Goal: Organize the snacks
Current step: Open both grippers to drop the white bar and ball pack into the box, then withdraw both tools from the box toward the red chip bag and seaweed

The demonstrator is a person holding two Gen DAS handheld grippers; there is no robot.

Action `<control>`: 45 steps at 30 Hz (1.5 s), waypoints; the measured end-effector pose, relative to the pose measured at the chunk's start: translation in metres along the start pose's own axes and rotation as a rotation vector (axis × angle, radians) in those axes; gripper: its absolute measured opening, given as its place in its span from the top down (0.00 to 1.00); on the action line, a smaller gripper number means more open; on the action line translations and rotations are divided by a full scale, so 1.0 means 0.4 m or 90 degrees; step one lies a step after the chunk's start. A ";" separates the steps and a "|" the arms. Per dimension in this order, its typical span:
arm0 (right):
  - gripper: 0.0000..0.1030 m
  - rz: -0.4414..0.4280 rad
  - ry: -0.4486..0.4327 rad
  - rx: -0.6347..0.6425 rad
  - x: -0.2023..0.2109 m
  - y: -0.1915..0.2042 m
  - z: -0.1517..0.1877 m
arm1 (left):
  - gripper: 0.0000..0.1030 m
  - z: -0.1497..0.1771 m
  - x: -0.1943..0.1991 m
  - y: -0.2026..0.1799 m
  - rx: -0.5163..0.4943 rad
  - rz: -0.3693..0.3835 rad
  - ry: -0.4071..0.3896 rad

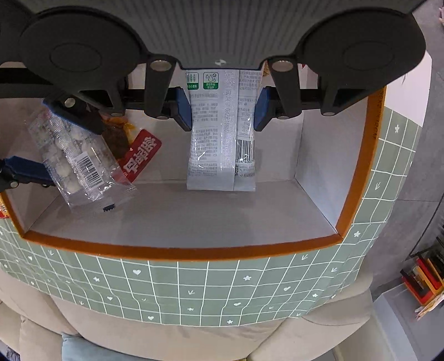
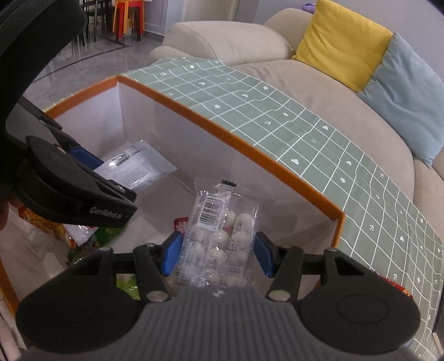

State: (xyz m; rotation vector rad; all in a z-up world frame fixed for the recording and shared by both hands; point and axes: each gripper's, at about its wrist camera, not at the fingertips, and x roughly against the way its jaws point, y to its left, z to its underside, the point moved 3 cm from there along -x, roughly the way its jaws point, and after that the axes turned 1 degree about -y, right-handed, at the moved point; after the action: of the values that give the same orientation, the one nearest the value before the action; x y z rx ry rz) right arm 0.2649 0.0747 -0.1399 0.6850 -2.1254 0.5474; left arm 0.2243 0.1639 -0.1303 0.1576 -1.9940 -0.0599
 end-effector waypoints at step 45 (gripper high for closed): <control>0.14 0.067 -0.127 -0.119 0.306 -0.074 0.082 | 0.27 0.049 0.278 -0.054 -0.003 -0.031 -0.230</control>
State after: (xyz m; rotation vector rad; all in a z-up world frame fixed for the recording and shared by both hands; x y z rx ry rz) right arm 0.2015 -0.0014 -0.0555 0.5446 -2.3740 0.3414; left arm 0.1626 0.1267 -0.0406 0.2039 -2.3500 -0.1334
